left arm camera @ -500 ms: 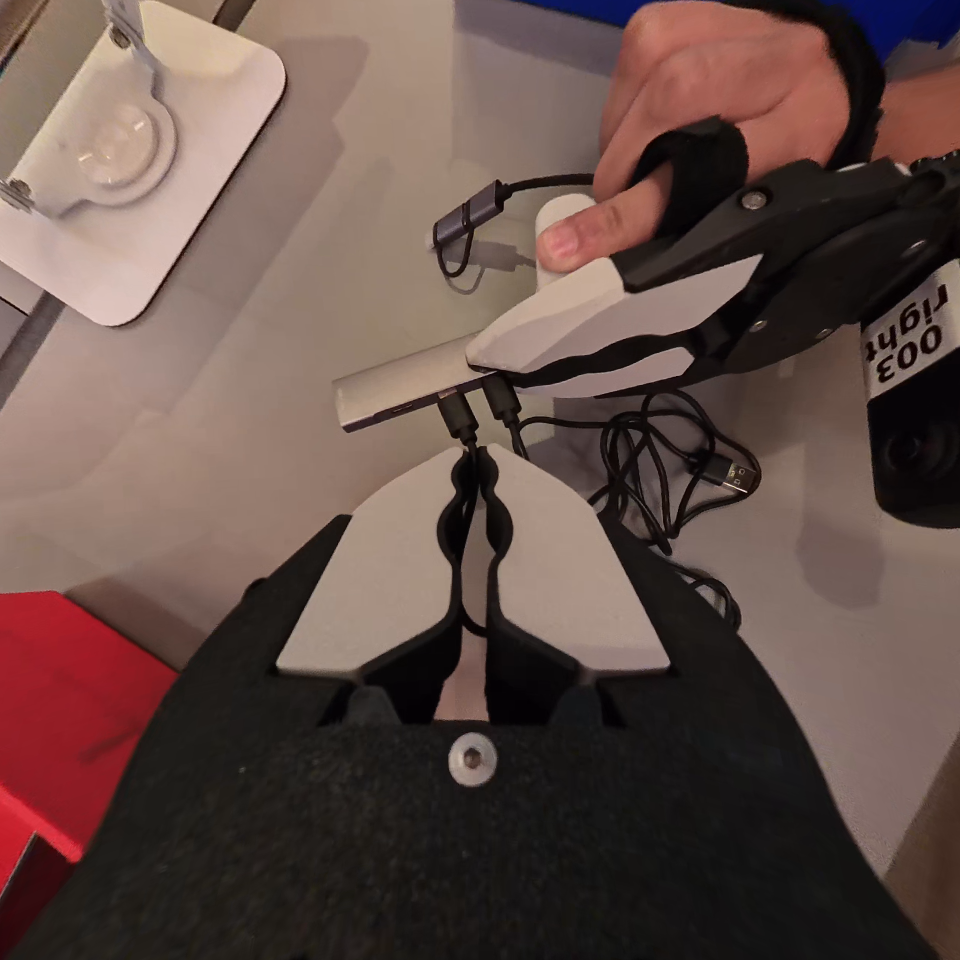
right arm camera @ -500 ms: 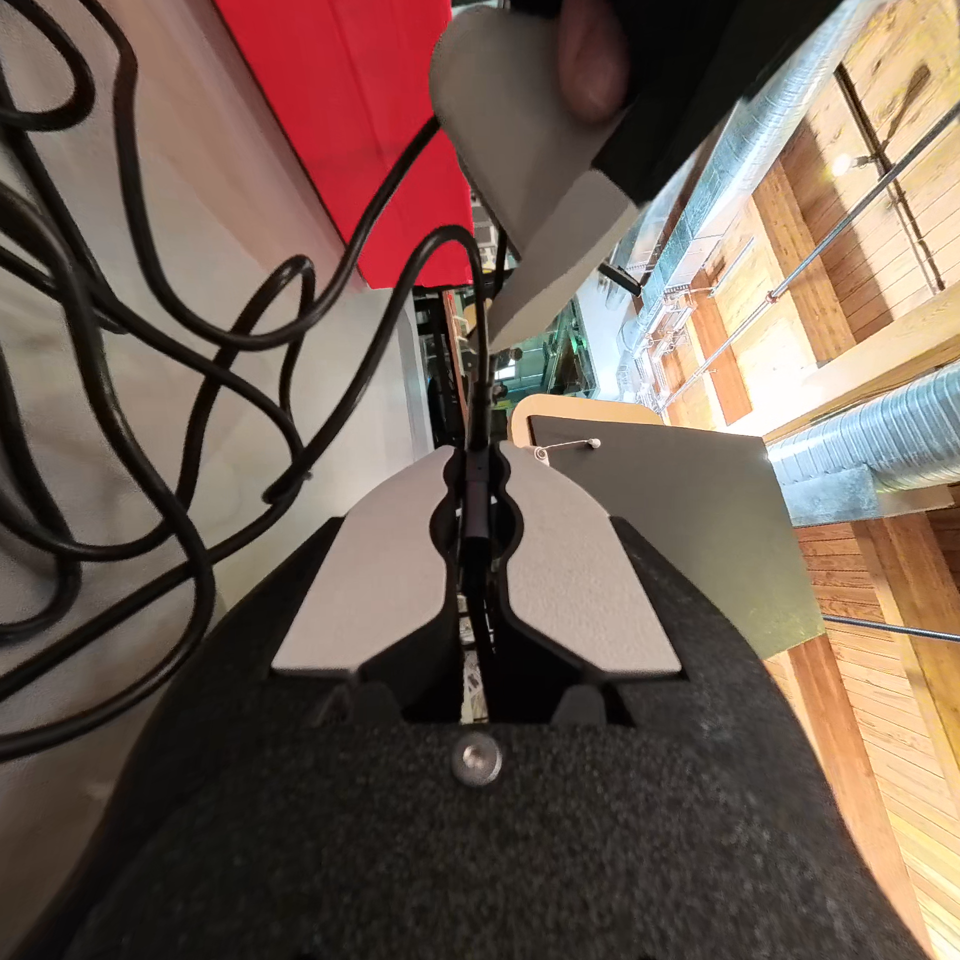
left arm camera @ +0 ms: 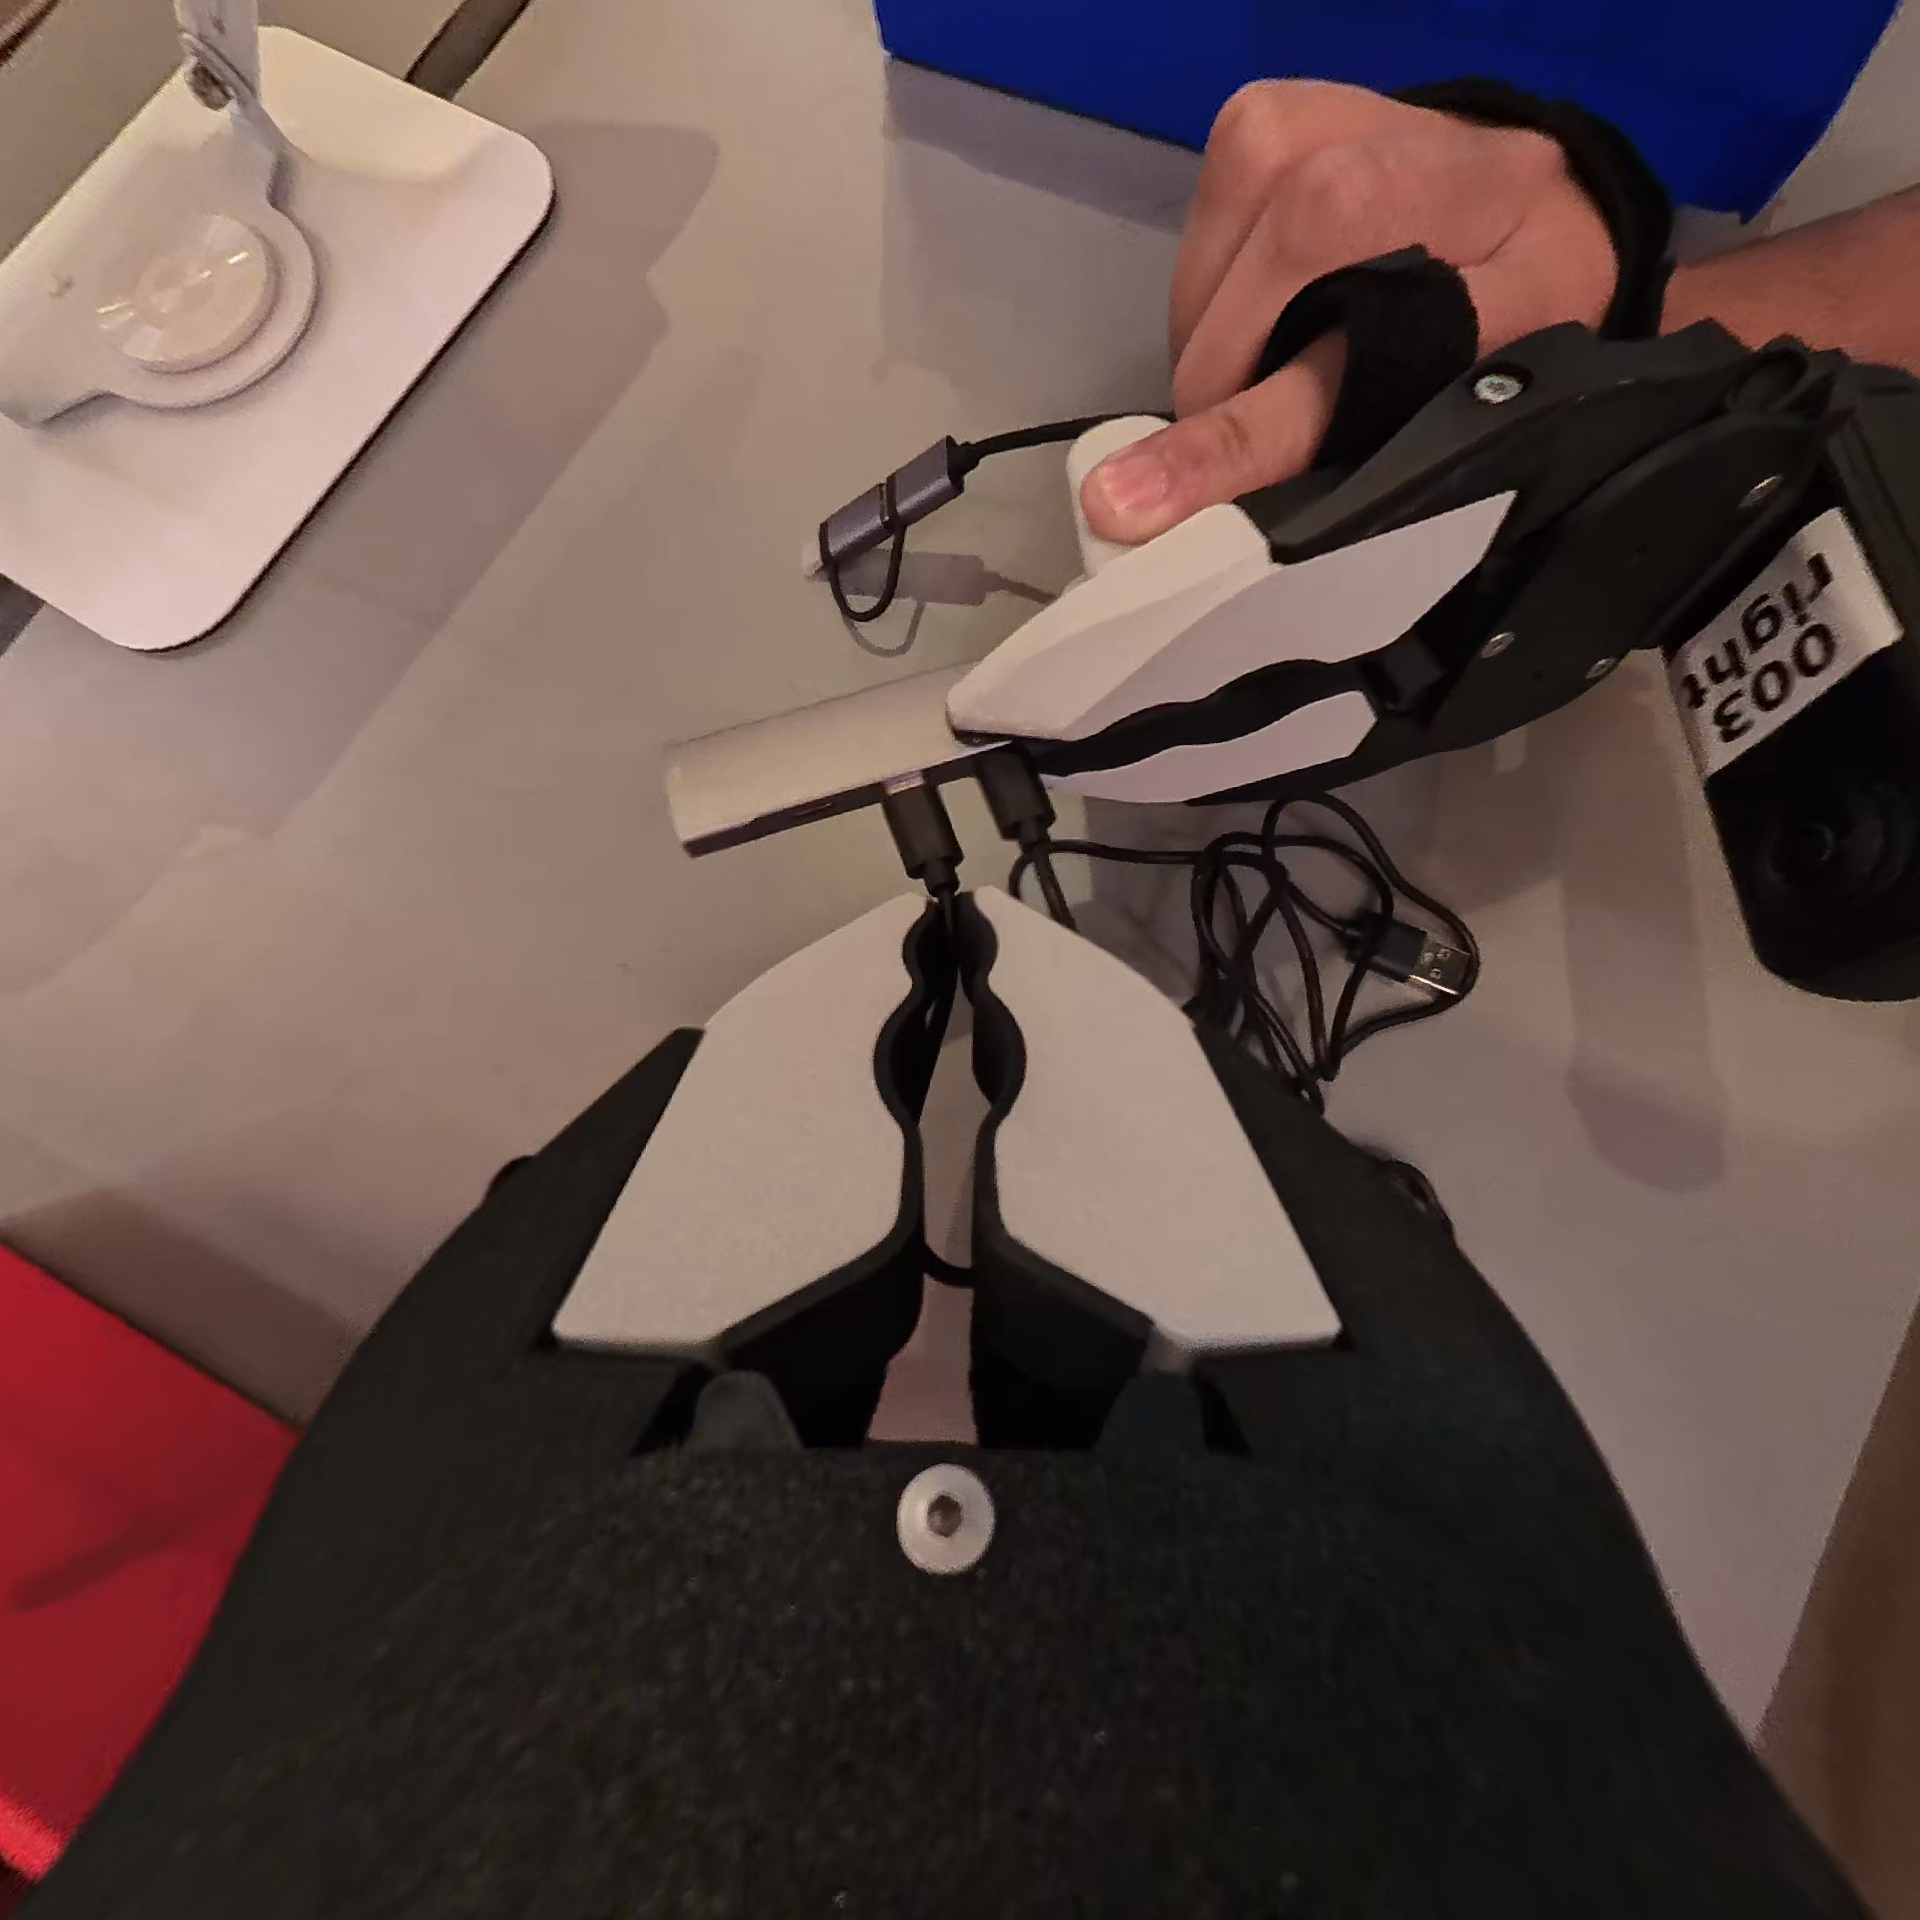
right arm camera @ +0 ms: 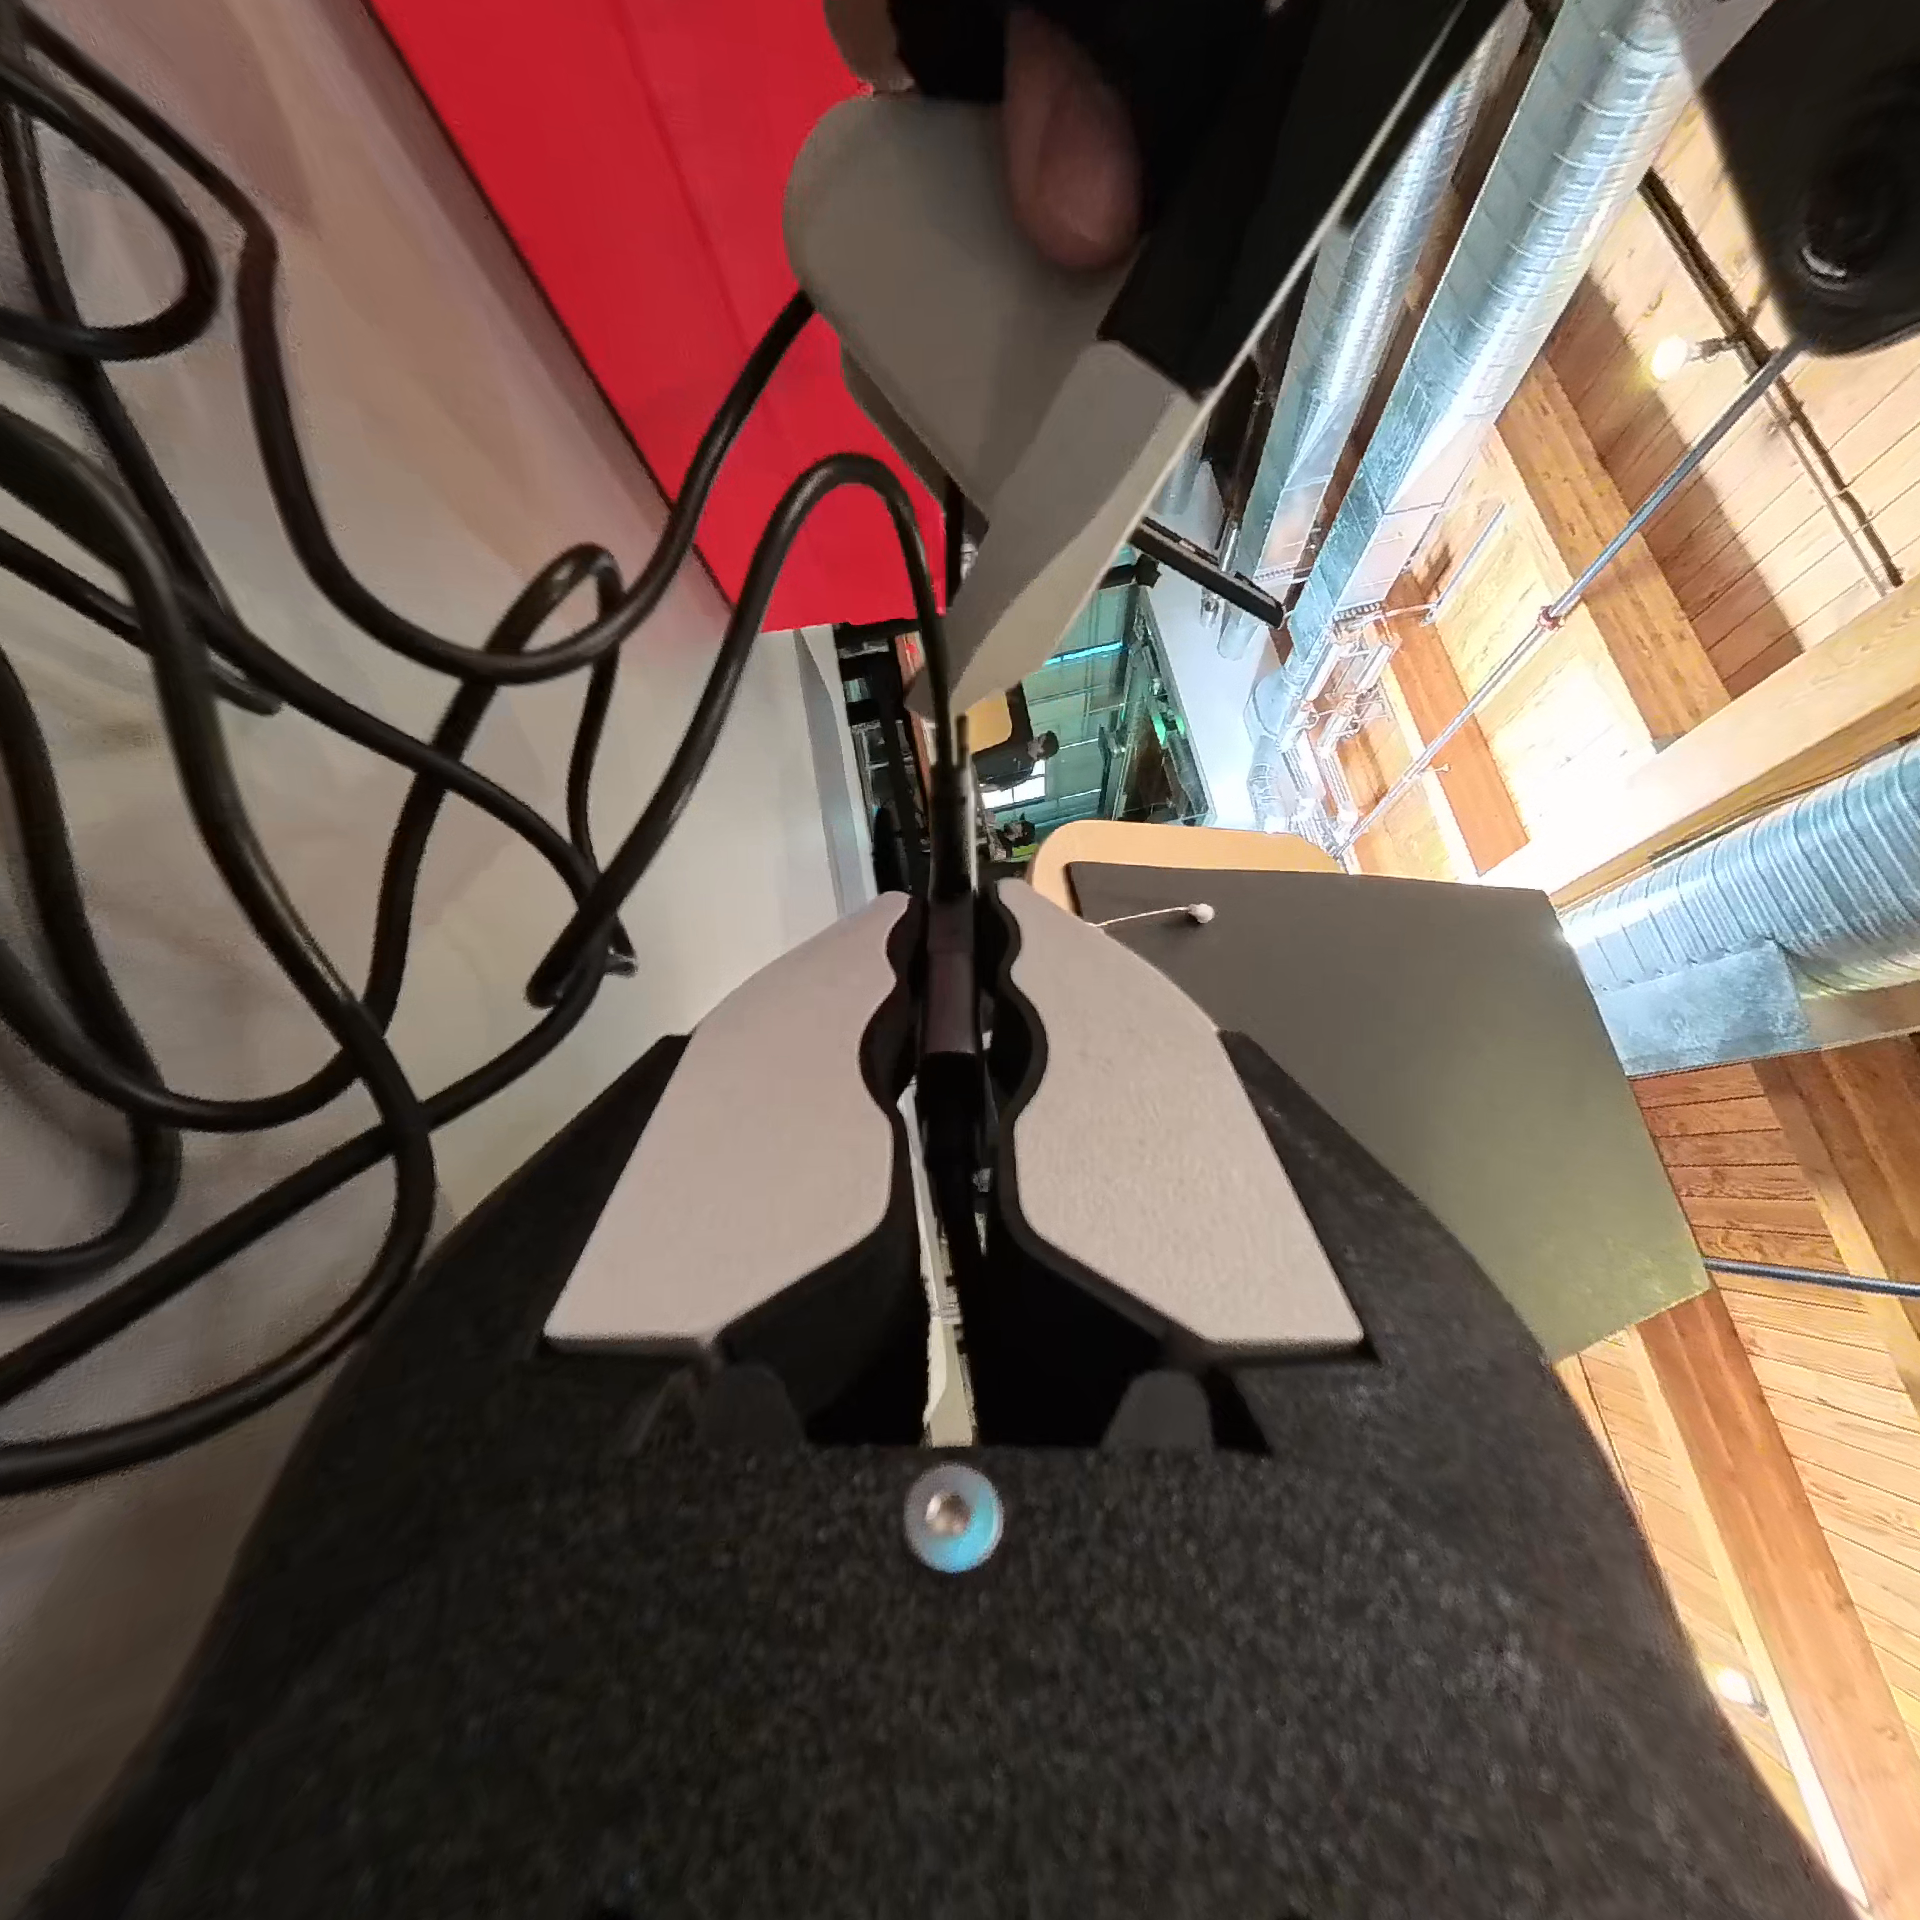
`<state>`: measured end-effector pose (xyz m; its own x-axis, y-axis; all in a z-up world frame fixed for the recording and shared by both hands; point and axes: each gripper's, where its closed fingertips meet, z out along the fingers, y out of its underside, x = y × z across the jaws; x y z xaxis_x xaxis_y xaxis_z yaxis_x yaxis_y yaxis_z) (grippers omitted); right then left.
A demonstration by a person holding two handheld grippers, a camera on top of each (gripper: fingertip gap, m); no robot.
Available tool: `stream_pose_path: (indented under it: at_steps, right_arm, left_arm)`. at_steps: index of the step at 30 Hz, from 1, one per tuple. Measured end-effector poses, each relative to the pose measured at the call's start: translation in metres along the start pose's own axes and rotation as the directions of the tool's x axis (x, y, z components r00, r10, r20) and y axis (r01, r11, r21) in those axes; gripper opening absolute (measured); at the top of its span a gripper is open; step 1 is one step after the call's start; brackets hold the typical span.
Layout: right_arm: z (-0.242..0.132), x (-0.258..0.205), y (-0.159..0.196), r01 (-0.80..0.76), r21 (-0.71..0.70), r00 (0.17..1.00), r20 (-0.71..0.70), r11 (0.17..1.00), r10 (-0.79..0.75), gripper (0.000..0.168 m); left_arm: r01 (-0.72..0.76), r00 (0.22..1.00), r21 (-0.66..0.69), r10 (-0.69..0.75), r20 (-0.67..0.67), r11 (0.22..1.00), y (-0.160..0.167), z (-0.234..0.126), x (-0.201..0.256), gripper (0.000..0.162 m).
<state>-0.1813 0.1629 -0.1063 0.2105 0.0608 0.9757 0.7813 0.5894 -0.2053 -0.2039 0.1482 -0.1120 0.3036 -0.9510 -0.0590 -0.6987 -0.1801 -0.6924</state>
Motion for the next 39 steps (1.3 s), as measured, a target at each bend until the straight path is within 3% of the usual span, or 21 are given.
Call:
stream_pose_path:
  at_steps: [11, 16, 21, 26, 29, 39]
  right_arm:
    - [-0.003, 0.001, -0.004, -0.022, 0.015, 1.000, 0.004, 1.000, 0.022, 0.009]
    - [0.001, -0.003, -0.002, -0.033, -0.008, 0.999, 0.020, 0.999, 0.033, 0.009]
    - [0.007, -0.008, 0.018, -0.063, -0.144, 0.996, 0.055, 0.988, 0.072, 0.009]
    - [0.004, 0.000, 0.021, -0.087, -0.134, 0.995, 0.037, 0.987, 0.092, 0.009]
    - [-0.002, 0.007, 0.011, -0.053, -0.054, 0.999, 0.008, 0.997, 0.054, 0.009]
    - [-0.001, 0.002, 0.008, -0.005, -0.051, 1.000, 0.018, 0.999, 0.006, 0.009]
  left_arm:
    - [-0.032, 0.998, 0.001, 0.032, 0.056, 0.999, -0.001, 0.004, -0.010, 0.002]
    - [0.031, 0.999, 0.050, -0.030, -0.009, 0.998, -0.001, 0.002, -0.008, 0.002]
    - [0.046, 0.998, 0.059, -0.043, -0.048, 0.997, -0.006, -0.002, 0.003, 0.002]
    - [0.041, 0.999, 0.021, -0.041, -0.005, 0.999, -0.004, 0.001, -0.001, 0.002]
    - [0.076, 0.997, 0.023, -0.075, -0.022, 0.997, -0.004, 0.002, -0.001, 0.002]
    - [0.080, 0.997, -0.003, -0.080, 0.018, 0.997, 0.000, 0.002, -0.006, 0.002]
